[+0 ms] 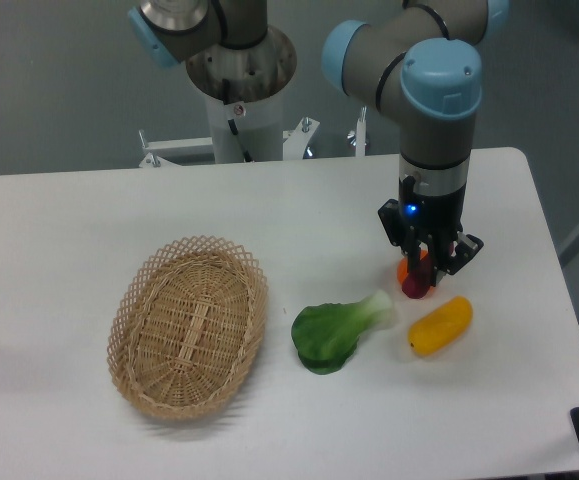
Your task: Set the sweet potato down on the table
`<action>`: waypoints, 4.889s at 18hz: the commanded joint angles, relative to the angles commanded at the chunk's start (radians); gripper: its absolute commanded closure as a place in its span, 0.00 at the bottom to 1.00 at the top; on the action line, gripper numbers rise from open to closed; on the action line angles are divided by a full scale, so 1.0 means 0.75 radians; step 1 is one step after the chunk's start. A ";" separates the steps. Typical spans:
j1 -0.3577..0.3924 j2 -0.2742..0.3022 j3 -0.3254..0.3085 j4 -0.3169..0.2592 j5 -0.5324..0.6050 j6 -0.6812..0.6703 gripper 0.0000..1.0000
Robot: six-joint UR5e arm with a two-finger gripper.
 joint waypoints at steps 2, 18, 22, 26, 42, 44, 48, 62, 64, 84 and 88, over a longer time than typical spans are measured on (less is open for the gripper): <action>-0.002 0.000 -0.008 0.002 0.000 -0.010 0.89; -0.045 -0.061 -0.117 0.241 0.000 -0.716 0.88; -0.108 -0.231 -0.057 0.382 -0.002 -0.738 0.87; -0.127 -0.354 0.041 0.399 -0.006 -0.675 0.86; -0.145 -0.442 0.002 0.401 0.031 -0.401 0.85; -0.145 -0.444 0.000 0.399 0.045 -0.385 0.84; -0.145 -0.442 -0.008 0.401 0.049 -0.372 0.62; -0.143 -0.358 0.115 0.387 0.067 -0.479 0.00; -0.141 -0.313 0.143 0.387 0.068 -0.471 0.00; 0.354 0.090 0.170 -0.319 0.037 0.789 0.00; 0.348 0.090 0.168 -0.307 0.029 0.781 0.00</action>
